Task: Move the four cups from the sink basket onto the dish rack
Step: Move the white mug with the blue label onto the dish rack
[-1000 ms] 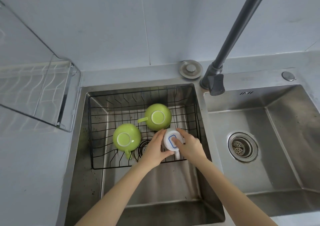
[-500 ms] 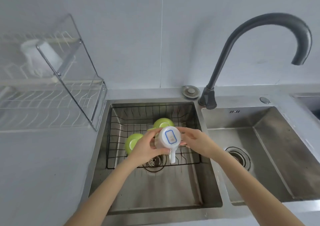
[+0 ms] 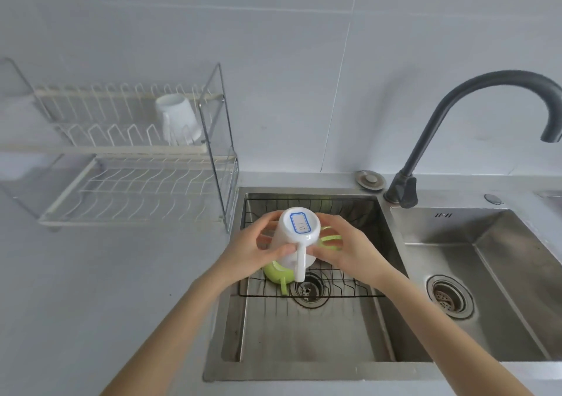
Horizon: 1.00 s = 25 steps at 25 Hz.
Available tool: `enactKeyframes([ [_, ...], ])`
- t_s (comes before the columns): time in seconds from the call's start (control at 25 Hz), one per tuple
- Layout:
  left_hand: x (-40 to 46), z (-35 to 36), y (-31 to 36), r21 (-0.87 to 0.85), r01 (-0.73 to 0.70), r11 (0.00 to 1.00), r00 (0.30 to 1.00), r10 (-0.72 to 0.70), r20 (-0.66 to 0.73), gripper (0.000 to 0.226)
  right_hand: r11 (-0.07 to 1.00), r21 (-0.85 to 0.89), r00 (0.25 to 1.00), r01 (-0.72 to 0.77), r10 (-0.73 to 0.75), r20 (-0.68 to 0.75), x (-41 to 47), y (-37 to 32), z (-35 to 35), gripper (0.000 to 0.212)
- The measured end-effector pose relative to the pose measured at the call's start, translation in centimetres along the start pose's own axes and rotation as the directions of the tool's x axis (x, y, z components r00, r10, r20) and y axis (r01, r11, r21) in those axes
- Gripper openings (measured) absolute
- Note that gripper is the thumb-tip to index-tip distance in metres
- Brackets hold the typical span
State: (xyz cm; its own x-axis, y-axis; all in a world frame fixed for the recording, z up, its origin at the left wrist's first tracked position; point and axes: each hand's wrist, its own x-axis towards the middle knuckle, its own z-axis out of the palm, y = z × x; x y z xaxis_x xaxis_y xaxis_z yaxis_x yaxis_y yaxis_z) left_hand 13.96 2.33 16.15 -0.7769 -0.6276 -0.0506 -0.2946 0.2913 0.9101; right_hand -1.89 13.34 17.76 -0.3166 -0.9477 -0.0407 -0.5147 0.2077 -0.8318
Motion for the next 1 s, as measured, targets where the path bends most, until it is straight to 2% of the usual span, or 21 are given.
enactKeyframes([
  [0.24,-2.8,-7.4,0.1,0.038,-0.068,0.997,0.997,0.070,-0.038,0.047,0.996,0.025,0.995,0.083,-0.082,-0.055,1.3,-6.1,4.1,0.046],
  [0.4,-4.0,-12.4,-0.3,0.042,-0.122,0.992,0.990,0.125,-0.062,0.058,0.986,0.041,0.986,0.160,-0.158,-0.052,2.6,-10.2,6.6,0.040],
  [0.64,-5.4,-20.4,0.9,0.134,-0.208,0.969,0.967,0.224,-0.121,0.042,0.969,0.028,0.968,0.246,-0.244,-0.062,5.9,-16.8,9.6,0.035],
  [0.88,-5.6,-28.2,2.2,0.186,-0.222,0.957,0.952,0.254,-0.169,0.043,0.945,-0.022,0.945,0.326,-0.327,-0.021,9.9,-23.5,11.2,0.033],
  [1.0,-5.0,-31.4,3.0,0.224,-0.223,0.949,0.942,0.269,-0.202,0.038,0.936,-0.045,0.936,0.349,-0.351,-0.020,12.4,-26.1,11.6,0.042],
])
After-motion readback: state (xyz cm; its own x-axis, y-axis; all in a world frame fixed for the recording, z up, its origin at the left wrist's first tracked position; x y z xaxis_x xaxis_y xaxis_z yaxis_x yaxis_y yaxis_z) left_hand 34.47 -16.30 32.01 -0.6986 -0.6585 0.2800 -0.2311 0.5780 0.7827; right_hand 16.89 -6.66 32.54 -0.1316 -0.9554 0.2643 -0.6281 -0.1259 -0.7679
